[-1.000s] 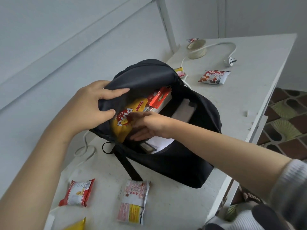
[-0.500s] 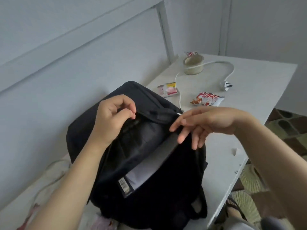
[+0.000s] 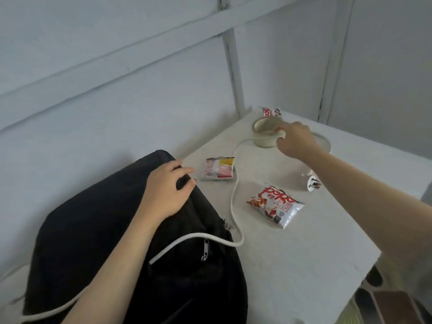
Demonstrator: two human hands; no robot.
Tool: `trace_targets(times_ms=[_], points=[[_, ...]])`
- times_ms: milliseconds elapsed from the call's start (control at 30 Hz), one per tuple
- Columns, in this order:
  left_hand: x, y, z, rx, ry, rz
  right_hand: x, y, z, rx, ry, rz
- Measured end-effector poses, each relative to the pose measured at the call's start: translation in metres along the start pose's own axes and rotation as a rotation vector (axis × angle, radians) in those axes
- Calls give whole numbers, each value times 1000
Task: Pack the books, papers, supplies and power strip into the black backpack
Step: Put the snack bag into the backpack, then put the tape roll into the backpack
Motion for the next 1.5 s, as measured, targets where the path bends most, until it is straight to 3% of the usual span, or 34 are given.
trace_targets(times_ms=[167,267,500,700,867,1067,1367,1500], points=[[-5,3,6,-6,42,9,-13,44,-15,50,-162,146],[-6,2,7,10,36,41,-12,54,-15,87,-93,244],[-4,-2,7,22,2,57,4,59,-20,56,144,228],[-3,-3,6,27,-20,63,12,54,-14,7,462,137],[1,-8,4,6,-136,-11,22,35,4,156,437,11],[23,-45,-3,33,-389,113,34,-18,28,331,407,-261],[66,-127,-23,-83,-407,334,22,-145,49,300,578,-150],[66,-172,-27,-147,-361,418,10,-198,51,277,590,-195]])
Point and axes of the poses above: each hand's wrist, its own y-axis towards the middle knuckle, its own x-axis out of the back of the hand, z = x × y, the point moved 2 cm from there along y, towards the middle knuckle, and after that the axes turned 3 degrees about -x, right-handed, at the moved point
